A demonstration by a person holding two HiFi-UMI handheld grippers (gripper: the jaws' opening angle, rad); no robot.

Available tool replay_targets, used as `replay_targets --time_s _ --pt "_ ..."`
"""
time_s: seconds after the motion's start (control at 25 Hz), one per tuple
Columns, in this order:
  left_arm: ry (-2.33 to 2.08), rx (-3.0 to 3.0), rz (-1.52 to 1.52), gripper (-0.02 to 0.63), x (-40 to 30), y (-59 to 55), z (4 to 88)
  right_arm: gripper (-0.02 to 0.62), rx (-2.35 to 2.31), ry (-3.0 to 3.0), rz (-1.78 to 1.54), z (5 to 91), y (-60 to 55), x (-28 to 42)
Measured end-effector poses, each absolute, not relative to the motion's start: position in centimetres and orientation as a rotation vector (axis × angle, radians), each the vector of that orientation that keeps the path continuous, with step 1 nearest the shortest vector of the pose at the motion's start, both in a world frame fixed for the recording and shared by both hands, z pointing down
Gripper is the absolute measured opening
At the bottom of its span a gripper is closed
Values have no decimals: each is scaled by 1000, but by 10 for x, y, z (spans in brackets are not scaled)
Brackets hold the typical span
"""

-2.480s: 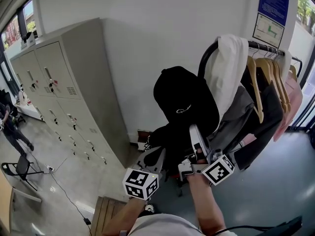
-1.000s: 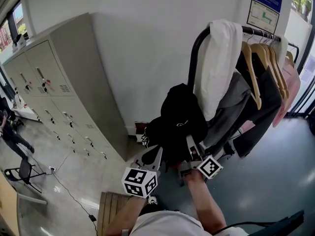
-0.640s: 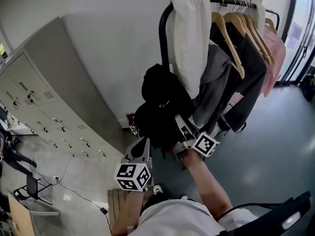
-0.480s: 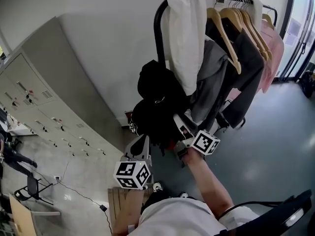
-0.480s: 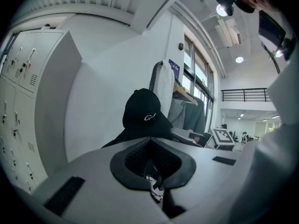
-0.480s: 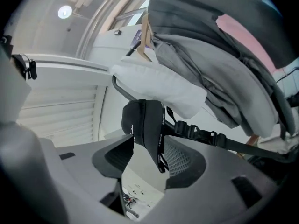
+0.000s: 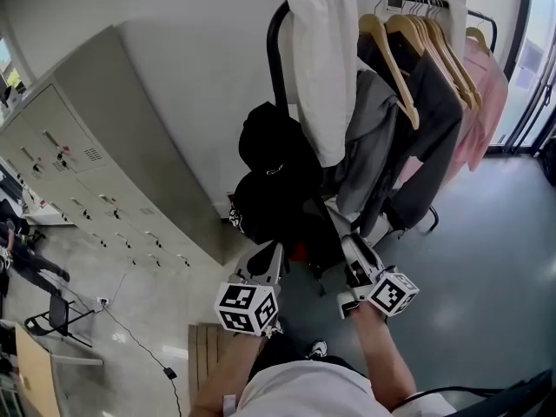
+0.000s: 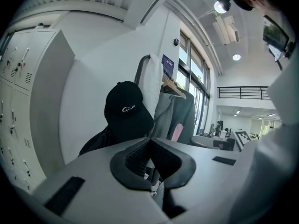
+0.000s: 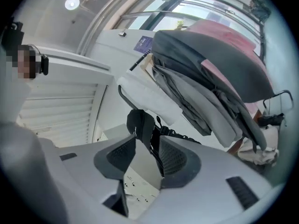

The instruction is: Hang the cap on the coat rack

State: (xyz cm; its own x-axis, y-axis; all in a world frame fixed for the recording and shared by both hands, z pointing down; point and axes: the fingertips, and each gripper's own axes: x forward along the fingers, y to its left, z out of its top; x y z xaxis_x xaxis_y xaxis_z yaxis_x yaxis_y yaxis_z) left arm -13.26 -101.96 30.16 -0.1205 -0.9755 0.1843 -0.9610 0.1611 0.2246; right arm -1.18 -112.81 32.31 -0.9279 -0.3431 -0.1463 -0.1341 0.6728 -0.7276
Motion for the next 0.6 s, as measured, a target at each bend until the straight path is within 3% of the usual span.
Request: replay_targets --time_s 0.12,0.16,0.6 --pt "-2129 1878 -58 3 -105 -1023 306 30 -391 2680 -1036 314 -1115 18" --pt "-2116 1883 -51 4 -95 -1023 308 12 -388 2693 -1017 311 -1111 27" --pt "-2017 1930 4 4 -40 -1002 330 3 -462 2890 -866 314 -1058 59"
